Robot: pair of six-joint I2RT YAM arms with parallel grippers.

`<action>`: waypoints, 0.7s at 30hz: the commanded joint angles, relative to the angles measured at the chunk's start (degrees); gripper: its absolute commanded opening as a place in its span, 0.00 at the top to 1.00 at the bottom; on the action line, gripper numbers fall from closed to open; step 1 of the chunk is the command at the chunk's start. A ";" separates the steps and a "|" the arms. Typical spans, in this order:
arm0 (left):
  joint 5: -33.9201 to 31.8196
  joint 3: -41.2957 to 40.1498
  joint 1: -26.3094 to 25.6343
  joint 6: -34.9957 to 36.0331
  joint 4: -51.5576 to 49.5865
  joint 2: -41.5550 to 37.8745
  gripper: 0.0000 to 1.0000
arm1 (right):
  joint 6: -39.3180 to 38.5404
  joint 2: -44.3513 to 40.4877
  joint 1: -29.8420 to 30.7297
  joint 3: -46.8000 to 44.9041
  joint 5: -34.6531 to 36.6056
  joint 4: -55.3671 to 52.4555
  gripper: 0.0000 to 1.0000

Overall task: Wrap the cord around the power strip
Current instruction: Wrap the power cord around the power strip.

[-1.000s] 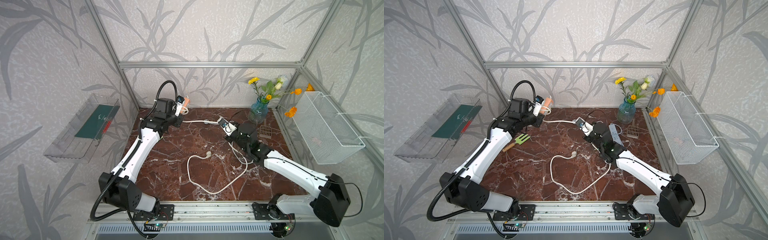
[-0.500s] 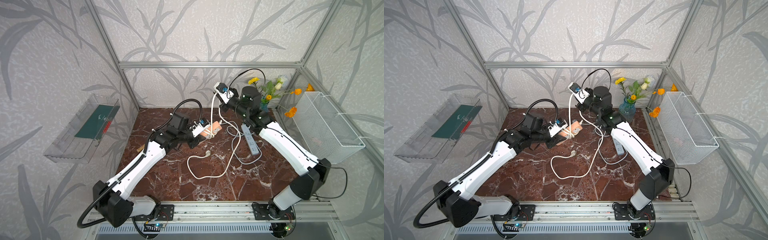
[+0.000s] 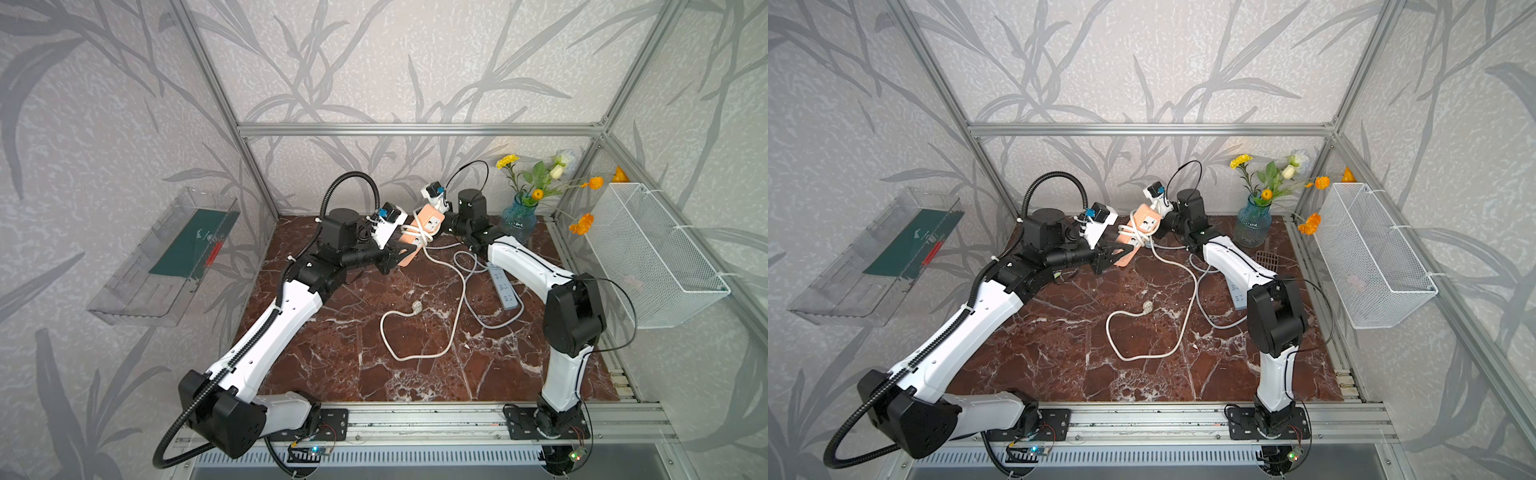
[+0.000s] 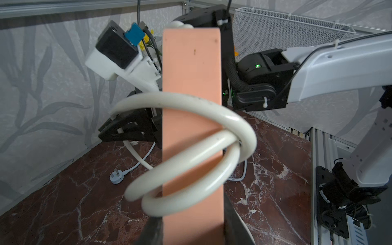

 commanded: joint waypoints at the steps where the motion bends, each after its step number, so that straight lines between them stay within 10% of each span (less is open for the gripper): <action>1: 1.21 6.17 -0.59 -0.78 12.12 -0.96 1.00 | 7.26 4.76 -0.36 -2.96 7.31 5.53 0.96; 11: 1.14 9.95 -2.18 -1.11 7.81 -0.38 1.00 | 13.77 12.46 4.08 -0.71 14.24 14.76 0.72; 21: -8.80 12.25 0.37 -0.98 5.73 -0.68 1.00 | 14.02 8.18 4.87 -12.67 19.28 17.58 0.79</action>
